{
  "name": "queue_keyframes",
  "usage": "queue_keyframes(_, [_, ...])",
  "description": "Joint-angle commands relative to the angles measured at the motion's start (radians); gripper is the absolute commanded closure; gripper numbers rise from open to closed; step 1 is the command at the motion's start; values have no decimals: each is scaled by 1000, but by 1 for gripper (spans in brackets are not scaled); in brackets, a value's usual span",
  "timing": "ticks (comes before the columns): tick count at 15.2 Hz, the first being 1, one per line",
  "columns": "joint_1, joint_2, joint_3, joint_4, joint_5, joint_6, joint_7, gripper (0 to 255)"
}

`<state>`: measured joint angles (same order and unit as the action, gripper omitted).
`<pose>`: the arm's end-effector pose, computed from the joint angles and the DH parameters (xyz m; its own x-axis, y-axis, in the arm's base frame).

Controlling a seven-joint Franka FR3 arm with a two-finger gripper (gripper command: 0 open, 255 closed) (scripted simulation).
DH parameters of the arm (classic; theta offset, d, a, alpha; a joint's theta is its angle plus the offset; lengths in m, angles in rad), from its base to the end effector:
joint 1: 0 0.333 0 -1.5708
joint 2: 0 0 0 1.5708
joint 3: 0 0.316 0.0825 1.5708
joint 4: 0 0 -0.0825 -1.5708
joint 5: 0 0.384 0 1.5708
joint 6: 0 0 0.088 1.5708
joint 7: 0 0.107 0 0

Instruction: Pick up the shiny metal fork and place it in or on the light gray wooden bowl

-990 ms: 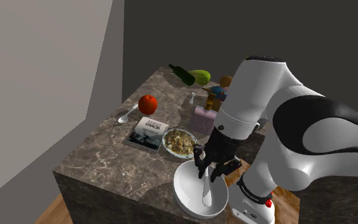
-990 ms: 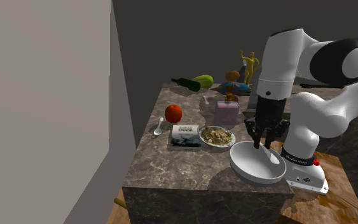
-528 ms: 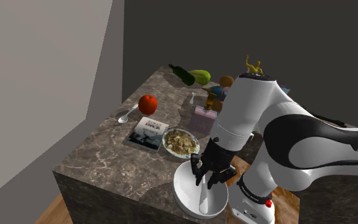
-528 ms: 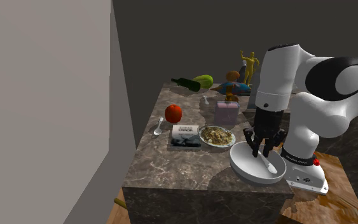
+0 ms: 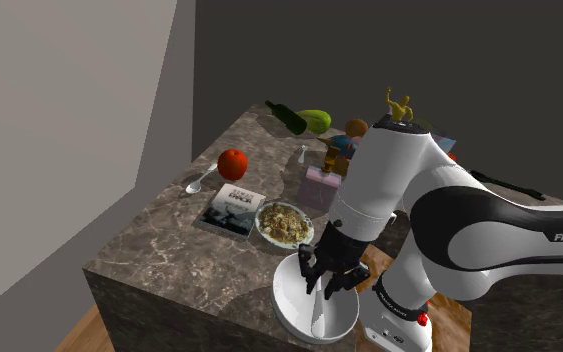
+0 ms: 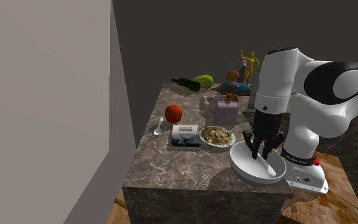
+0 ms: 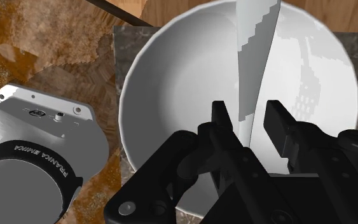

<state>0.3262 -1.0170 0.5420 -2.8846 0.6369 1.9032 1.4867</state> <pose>0.1699 0.2236 0.3983 0.4742 -0.8684 -0.1454 -0.8784 -0.4777 -0.0116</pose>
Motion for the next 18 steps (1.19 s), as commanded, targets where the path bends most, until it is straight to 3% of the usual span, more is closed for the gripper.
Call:
queue_keyframes(1, [0,0,0,0,0,0,0,255])
queue_keyframes(2, [0,0,0,0,0,0,0,0])
queue_keyframes(7, [0,0,0,0,0,0,0,0])
queue_keyframes(11, [-32,-37,-80,97,-82,-135,9,0])
queue_keyframes(18, [-32,-37,-80,97,-82,-135,9,0])
